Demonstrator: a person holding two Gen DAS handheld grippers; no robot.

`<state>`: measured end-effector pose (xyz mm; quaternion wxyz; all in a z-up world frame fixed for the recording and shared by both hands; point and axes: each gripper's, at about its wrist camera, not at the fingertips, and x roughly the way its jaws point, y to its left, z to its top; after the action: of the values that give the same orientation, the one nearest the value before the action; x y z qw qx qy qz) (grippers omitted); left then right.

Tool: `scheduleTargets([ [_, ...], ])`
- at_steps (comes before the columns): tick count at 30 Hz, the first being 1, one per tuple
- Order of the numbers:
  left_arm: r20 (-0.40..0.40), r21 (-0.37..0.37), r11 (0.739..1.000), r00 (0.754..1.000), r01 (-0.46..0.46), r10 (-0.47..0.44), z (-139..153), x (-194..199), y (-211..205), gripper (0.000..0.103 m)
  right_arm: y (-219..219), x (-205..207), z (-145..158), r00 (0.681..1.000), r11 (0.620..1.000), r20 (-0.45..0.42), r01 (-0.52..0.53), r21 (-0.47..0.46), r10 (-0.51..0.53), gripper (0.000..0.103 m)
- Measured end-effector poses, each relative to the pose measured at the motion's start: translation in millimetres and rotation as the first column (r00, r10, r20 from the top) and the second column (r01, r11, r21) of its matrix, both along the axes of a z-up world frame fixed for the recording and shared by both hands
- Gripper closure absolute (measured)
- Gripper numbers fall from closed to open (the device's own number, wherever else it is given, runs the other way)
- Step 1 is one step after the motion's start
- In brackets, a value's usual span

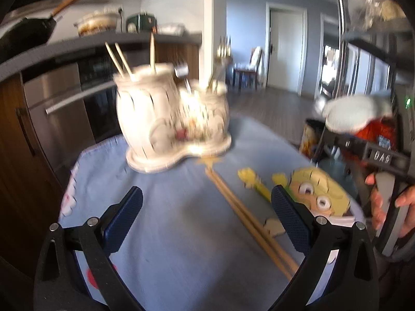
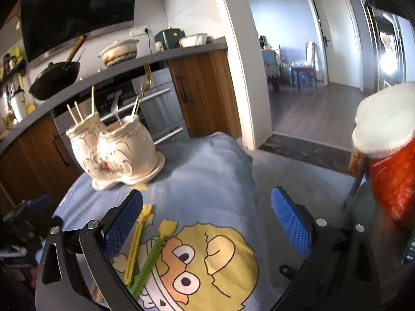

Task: Organize utensils
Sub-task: 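Move both open tools back over the remaining utensils on the cloth, then grasp a wooden chopstick with the left tool while the right tool grasps the green spoon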

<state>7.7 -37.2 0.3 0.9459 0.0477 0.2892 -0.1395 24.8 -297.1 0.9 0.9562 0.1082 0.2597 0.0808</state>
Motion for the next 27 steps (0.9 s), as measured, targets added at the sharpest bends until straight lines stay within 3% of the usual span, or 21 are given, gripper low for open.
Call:
scheduleTargets([
  [5,-0.096,0.03,1.0,0.995,0.008,-0.005,-21,9,-8,0.008,10,5,-7,0.999,0.999,-0.026,-0.023,-0.037,0.022,0.005],
  [13,-0.182,0.068,0.996,0.982,0.059,-0.045,-42,9,-23,0.036,15,7,-13,0.997,0.997,-0.061,-0.045,-0.064,0.041,0.005],
  [21,-0.195,0.089,0.993,0.979,0.081,-0.063,-45,5,-34,0.049,24,5,-16,0.994,0.991,-0.081,-0.086,-0.102,0.077,0.009],
  [23,-0.205,0.093,0.992,0.977,0.085,-0.065,-45,7,-36,0.053,26,5,-17,0.99,0.99,-0.101,-0.104,-0.096,0.094,0.017],
  [25,-0.213,0.093,0.991,0.974,0.101,-0.08,-46,9,-38,0.069,29,7,-21,0.983,0.988,-0.136,-0.137,-0.077,0.125,0.023],
  [27,-0.218,0.095,0.988,0.971,0.12,-0.097,-45,9,-41,0.077,33,8,-24,0.974,0.984,-0.168,-0.164,-0.063,0.152,0.032],
])
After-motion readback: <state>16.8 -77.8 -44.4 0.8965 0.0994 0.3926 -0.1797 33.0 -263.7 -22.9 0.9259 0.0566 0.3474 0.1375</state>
